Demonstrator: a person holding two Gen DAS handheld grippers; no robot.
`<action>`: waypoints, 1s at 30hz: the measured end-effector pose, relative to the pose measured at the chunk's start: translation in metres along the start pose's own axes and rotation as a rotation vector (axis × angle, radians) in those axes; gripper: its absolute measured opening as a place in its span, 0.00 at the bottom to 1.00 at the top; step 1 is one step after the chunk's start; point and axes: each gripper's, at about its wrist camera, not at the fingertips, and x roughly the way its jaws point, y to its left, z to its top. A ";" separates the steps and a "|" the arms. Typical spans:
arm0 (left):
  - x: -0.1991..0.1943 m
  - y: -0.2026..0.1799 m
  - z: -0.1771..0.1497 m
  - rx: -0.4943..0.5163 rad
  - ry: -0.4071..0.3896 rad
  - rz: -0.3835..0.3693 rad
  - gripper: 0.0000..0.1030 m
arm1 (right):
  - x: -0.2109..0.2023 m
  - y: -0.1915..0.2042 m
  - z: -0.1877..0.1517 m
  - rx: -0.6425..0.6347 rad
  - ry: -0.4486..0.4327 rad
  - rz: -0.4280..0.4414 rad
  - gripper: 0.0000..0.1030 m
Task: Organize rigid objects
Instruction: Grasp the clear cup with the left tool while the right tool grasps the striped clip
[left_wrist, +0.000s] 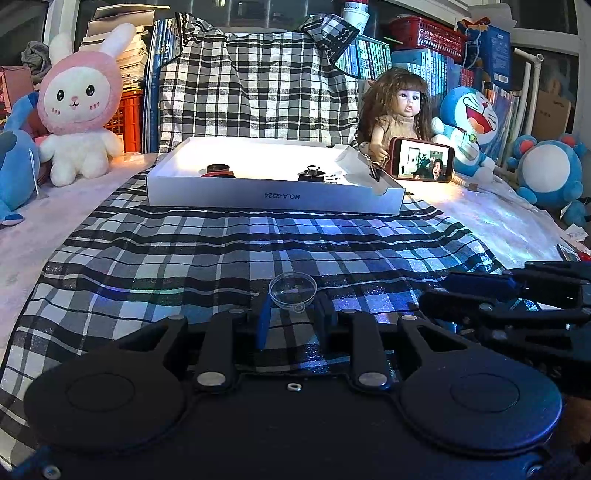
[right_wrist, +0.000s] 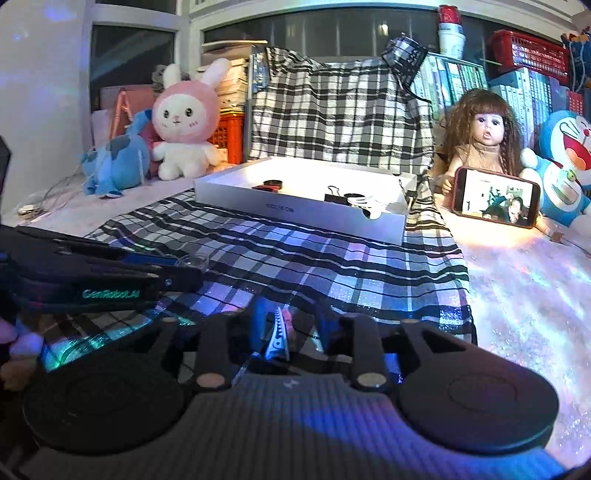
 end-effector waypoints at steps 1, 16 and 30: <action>0.000 0.001 -0.001 -0.001 -0.001 0.001 0.23 | -0.001 0.000 -0.001 -0.010 0.002 0.007 0.57; -0.002 0.004 -0.003 -0.006 -0.003 0.014 0.23 | -0.006 0.009 -0.016 -0.045 0.011 -0.010 0.22; -0.003 0.004 -0.004 -0.006 -0.004 0.015 0.23 | -0.007 0.007 -0.013 -0.020 -0.004 -0.033 0.18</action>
